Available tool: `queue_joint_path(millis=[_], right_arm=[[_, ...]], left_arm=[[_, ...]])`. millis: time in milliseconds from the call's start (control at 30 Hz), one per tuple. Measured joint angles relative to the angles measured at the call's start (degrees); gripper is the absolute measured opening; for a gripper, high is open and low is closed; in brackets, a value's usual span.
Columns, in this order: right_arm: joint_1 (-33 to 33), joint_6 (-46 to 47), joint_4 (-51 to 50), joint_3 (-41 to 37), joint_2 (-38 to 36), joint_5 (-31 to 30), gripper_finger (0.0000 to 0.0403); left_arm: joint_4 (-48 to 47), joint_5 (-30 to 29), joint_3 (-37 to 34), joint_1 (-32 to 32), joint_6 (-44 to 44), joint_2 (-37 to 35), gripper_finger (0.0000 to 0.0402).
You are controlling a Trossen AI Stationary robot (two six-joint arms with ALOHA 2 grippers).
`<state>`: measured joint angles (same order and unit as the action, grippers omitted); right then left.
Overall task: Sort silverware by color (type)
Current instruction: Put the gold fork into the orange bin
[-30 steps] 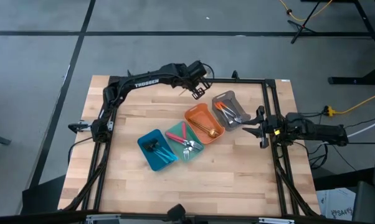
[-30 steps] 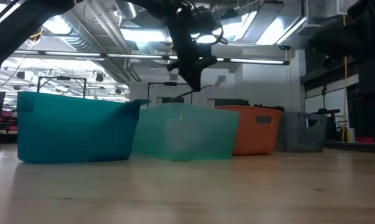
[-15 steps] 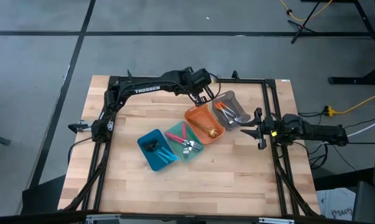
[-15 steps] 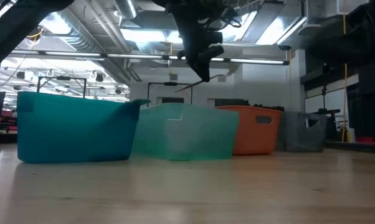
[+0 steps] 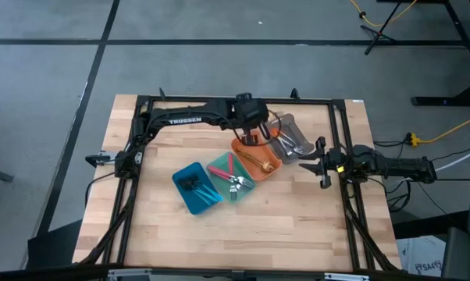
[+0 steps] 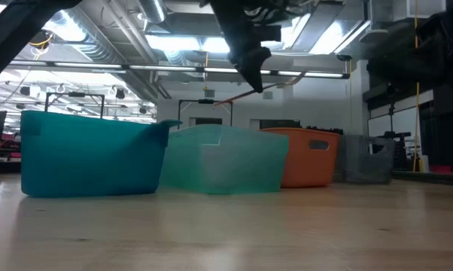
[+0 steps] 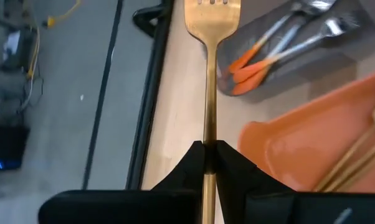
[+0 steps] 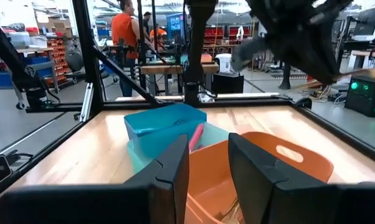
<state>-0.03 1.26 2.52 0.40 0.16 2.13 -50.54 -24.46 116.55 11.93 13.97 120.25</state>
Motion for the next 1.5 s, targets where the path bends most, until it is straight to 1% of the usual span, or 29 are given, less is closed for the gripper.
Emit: queue_joint_path(millis=[100,333,600,800,1000,1267,1500], right_arm=[[0.0,0.0,-1.06,0.0,0.02,-0.04,0.0106],[0.0,0.0,-1.15,0.0,0.02,-0.02,0.0106],[0.0,1.77,-1.24,0.02,0.02,-0.02,0.0106],[0.0,1.84,-1.29,0.02,0.02,-0.02,0.0106],[0.0,1.92,-1.32,0.02,0.02,-0.02,0.0106],[0.0,1.92,-1.35,0.02,0.02,-0.02,0.0106],[0.0,1.9,-1.37,0.02,0.02,-0.02,0.0106]], left_arm=[[-0.29,0.72,0.0,-1.4,3.71,0.0,0.0014],[-1.35,5.9,-0.02,-4.09,10.76,0.0,0.0014],[-1.33,13.53,-2.35,-4.88,12.13,0.0,0.0014],[-1.27,13.48,-6.98,-5.02,12.65,0.0,0.0014],[-0.62,13.27,-12.04,-5.64,20.82,0.01,0.0016],[5.25,8.81,-18.53,-6.76,26.13,0.02,0.0022],[6.31,8.09,-20.13,-6.8,26.81,0.01,0.0023]])
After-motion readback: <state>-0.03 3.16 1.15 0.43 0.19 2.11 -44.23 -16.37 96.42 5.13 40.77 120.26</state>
